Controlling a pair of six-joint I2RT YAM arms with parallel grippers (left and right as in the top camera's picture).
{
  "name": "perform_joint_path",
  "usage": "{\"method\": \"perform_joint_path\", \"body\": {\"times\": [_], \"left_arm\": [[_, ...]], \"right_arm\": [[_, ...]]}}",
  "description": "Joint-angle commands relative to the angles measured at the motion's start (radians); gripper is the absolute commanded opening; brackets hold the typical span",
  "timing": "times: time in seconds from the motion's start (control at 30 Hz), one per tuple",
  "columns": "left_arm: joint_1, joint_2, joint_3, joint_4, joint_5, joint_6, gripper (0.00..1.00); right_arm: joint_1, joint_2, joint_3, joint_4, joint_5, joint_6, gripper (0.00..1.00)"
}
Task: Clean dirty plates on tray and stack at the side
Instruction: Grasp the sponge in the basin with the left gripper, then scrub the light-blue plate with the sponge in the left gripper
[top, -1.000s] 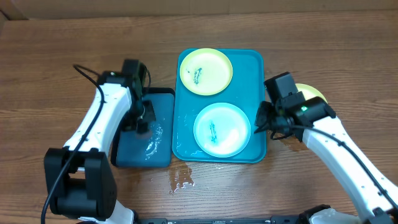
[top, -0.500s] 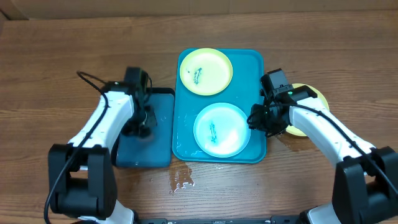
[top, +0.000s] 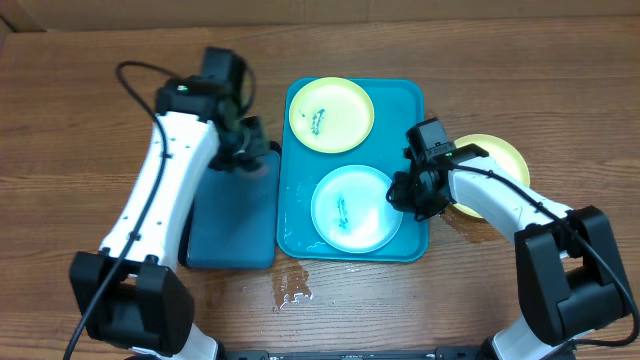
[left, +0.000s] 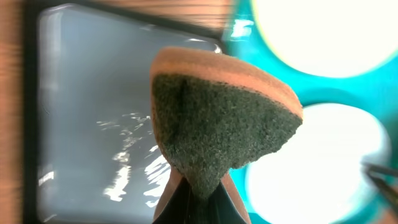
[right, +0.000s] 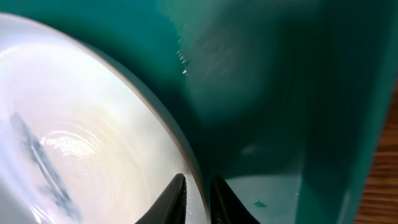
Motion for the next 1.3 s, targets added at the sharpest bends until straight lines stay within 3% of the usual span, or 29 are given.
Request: {"method": "perform_joint_path", "body": {"times": [0.0,0.13,0.37,0.57,0.73,0.83,0.97,1.1,1.17,1.27], "left_arm": [[-0.101,-0.001,-0.005,0.047,0.114,-0.040,0.04],[-0.212,0.033,-0.027,0.128,0.113,-0.105,0.04],[-0.325,0.179,-0.027,0.182,0.053,-0.291,0.04],[-0.356,0.345,-0.027,0.267,0.179,-0.300,0.04],[-0.352,0.435,-0.027,0.257,0.170,-0.285,0.04],[-0.337,0.435,-0.023,0.212,0.073,-0.289,0.04],[-0.323,0.435,-0.005,0.091,-0.186,-0.302,0.04],[-0.319,0.435,-0.005,0.024,-0.300,-0.301,0.04],[-0.320,0.435,-0.005,0.023,-0.262,-0.301,0.04],[-0.328,0.435,-0.006,0.076,-0.057,-0.273,0.04]], "right_arm": [[0.010,0.003,-0.022,0.016,0.003,0.002,0.15],[0.010,0.003,-0.075,0.069,0.012,0.002,0.05],[0.007,0.003,-0.104,0.076,0.060,0.082,0.04],[0.007,0.003,-0.104,0.076,0.060,0.085,0.04],[0.007,0.003,-0.104,0.075,0.060,0.085,0.04],[0.007,0.003,-0.104,0.075,0.060,0.085,0.04],[0.007,0.003,-0.104,0.076,0.060,0.085,0.04],[0.007,0.003,-0.104,0.076,0.060,0.085,0.04],[0.007,0.003,-0.104,0.076,0.060,0.085,0.04],[0.007,0.003,-0.104,0.076,0.060,0.085,0.04]]}}
